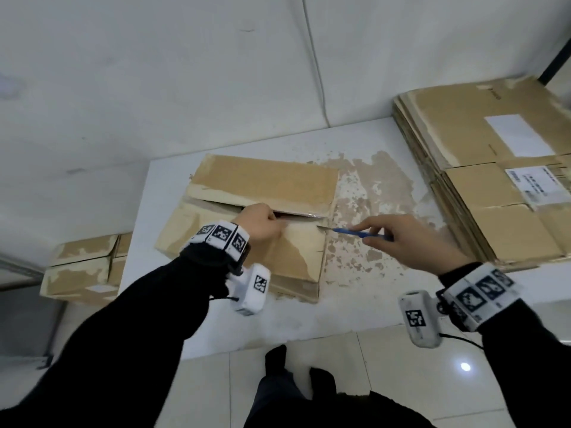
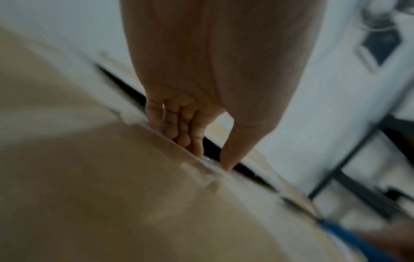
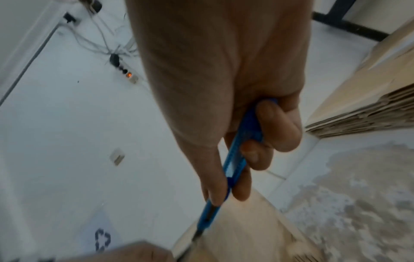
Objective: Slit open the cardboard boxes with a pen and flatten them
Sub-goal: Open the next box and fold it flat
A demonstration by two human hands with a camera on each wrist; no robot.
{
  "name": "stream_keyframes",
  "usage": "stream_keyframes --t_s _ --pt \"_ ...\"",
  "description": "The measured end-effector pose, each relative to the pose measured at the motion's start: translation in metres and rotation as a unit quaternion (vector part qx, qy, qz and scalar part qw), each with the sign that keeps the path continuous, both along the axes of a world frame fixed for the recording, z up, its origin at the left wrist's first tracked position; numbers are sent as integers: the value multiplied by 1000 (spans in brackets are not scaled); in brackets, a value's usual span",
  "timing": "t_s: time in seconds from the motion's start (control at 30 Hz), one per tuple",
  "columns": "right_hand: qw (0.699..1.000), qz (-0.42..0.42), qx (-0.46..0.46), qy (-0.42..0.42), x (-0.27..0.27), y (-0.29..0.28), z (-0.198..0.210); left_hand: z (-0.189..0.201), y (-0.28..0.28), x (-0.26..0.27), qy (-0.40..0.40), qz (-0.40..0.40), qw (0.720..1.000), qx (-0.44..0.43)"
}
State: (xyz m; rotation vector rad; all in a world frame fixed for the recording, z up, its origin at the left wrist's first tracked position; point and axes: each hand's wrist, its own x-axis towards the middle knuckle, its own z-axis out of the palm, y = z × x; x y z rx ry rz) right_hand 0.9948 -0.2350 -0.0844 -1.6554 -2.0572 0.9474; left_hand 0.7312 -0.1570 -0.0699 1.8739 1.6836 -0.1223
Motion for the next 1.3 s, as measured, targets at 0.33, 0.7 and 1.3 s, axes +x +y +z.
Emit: stream_keyframes --t_s 0.33,0.7,1.3 --pt "973 -6 171 -154 -12 -2 -3 -12 -8 20 -347 401 848 9" --pt "950 -278 84 -113 51 5 -48 -10 -10 15 -386 351 852 54" --pt "973 6 223 55 -56 3 -51 105 -48 -50 90 -168 980 55"
